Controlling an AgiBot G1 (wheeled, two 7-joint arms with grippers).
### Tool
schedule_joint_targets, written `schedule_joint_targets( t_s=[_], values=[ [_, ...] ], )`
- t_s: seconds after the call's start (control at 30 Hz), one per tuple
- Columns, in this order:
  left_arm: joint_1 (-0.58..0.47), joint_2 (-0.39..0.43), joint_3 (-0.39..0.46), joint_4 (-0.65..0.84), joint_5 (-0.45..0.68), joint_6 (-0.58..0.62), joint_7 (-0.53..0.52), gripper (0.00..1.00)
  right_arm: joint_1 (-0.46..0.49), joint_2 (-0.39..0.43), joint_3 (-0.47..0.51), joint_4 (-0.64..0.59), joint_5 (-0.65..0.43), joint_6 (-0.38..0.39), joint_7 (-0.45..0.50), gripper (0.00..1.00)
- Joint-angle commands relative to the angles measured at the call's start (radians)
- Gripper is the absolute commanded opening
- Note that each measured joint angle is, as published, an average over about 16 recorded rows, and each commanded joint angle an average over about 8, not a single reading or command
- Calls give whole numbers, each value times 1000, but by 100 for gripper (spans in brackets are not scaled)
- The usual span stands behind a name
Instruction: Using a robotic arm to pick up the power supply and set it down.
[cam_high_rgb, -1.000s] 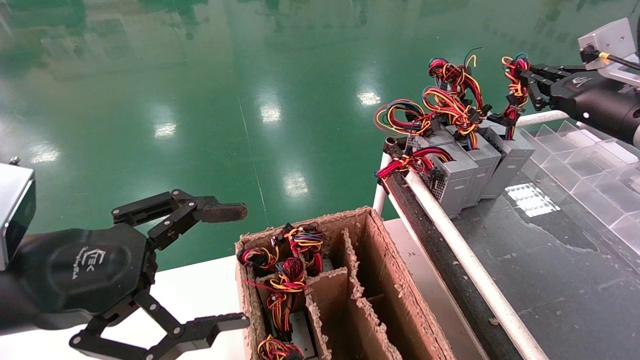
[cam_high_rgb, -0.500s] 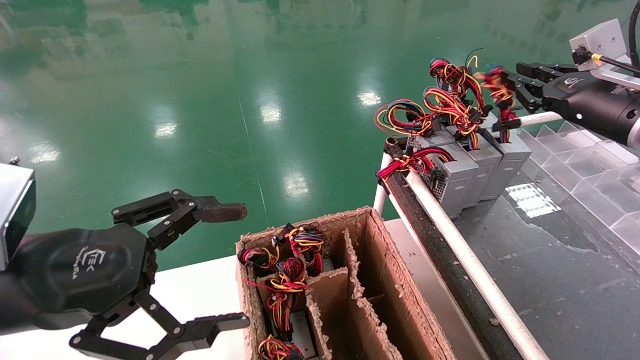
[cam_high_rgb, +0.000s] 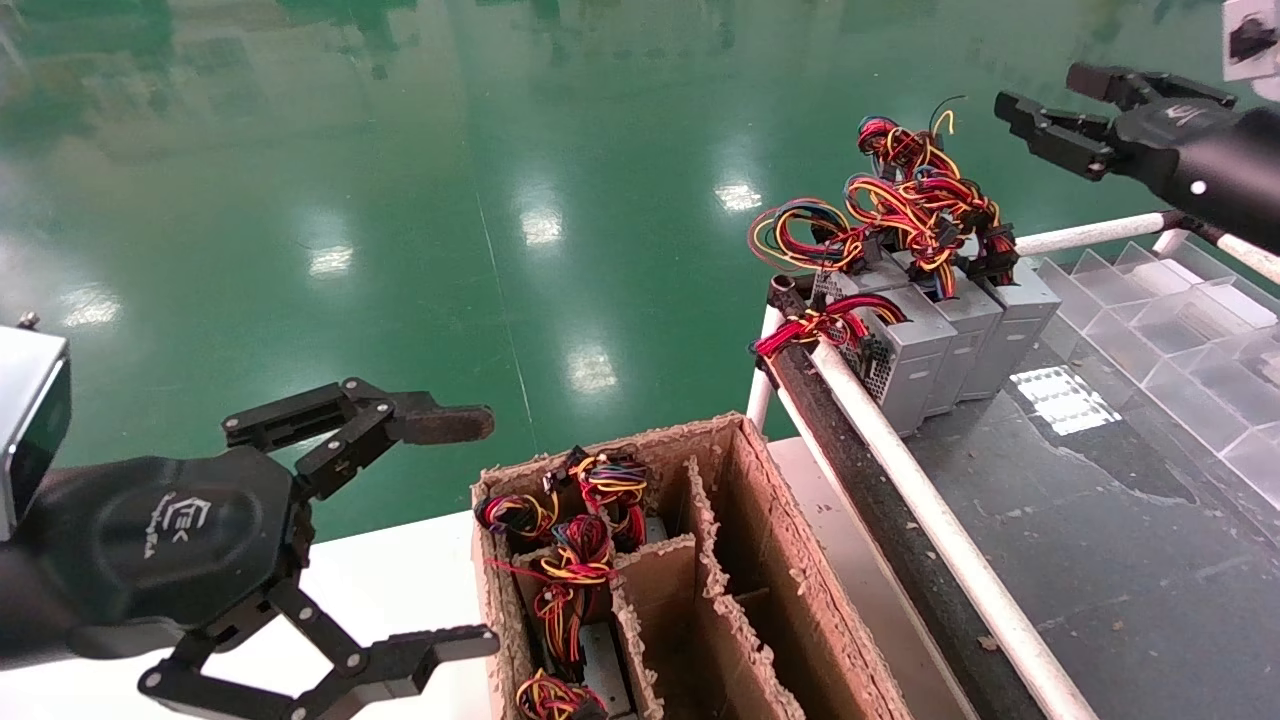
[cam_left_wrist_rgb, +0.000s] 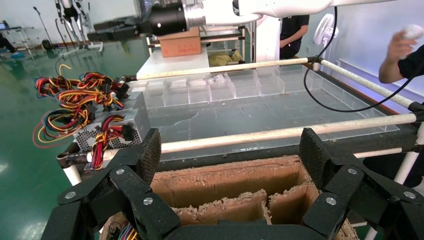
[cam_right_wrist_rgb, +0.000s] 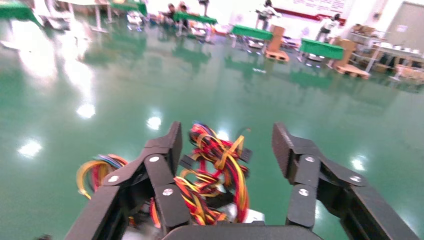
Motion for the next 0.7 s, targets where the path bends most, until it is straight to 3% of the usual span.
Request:
schedule_joint_targets(
  t_s=[0.03, 0.7],
  values=[
    [0, 0, 0, 0, 0, 0, 0, 100, -8, 7, 4, 17, 11, -16, 19, 100],
    [-1, 0, 1, 1, -1, 0, 1, 100, -248, 120, -1, 450, 156, -179, 206, 100]
  ],
)
